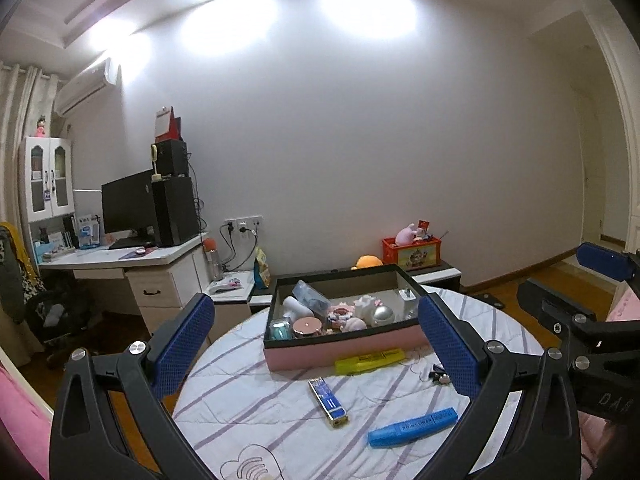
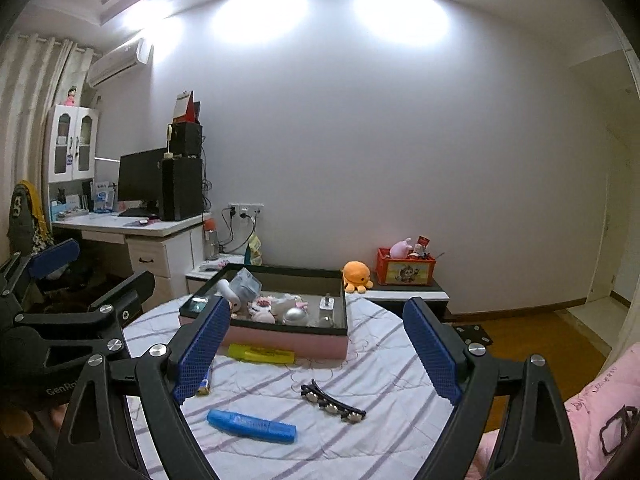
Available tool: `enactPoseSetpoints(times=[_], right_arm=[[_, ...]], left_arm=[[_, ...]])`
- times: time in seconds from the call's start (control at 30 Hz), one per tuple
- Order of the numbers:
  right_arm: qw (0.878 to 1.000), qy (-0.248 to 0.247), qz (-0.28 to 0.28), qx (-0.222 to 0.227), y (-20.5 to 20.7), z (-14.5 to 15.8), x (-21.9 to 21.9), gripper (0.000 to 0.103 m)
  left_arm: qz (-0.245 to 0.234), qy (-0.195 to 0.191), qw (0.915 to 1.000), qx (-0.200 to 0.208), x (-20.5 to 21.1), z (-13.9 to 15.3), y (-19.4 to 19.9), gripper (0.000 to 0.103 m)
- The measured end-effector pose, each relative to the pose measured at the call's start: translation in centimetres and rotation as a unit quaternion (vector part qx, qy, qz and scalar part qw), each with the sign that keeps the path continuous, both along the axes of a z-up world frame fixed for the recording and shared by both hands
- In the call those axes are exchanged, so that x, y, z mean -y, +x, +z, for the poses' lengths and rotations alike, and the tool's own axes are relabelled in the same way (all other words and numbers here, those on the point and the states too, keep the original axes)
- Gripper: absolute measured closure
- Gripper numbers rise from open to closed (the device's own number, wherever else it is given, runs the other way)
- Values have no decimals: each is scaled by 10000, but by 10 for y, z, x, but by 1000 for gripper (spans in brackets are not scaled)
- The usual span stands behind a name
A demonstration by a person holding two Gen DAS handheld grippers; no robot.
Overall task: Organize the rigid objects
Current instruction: 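Withdraw both open tools from the pink box, then grip the blue highlighter with the left tool while the right tool grips the black hair clip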
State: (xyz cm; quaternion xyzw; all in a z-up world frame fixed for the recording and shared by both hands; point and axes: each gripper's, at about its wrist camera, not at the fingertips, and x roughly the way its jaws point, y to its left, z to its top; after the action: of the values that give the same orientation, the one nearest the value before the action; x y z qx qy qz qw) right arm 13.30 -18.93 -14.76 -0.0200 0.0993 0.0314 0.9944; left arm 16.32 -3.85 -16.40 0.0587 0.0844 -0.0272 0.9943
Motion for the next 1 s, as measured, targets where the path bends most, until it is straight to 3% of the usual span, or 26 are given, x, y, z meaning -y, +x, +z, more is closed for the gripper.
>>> enactPoseSetpoints(times=[0.2, 0.37, 0.5, 0.77, 1.0], right_arm=[[9996, -50, -21, -264, 2, -17, 2, 13], [9967, 26, -51, -813, 17, -47, 15, 13], [9919, 44, -204, -1255, 30, -74, 29, 13], [9822, 187, -324, -1843, 53, -109, 55, 13], [9744, 348, -294, -2204, 72, -129, 60, 13]], left_arm=[[-324, -45, 9978, -569, 1, -26, 11, 0], [-695, -166, 9864, -1478, 3, -68, 32, 0], [-958, -284, 9720, -2125, 10, -98, 56, 0], [-1090, 542, 9531, -2772, 49, -142, 82, 0], [-1194, 945, 9428, -2966, 66, -142, 102, 4]])
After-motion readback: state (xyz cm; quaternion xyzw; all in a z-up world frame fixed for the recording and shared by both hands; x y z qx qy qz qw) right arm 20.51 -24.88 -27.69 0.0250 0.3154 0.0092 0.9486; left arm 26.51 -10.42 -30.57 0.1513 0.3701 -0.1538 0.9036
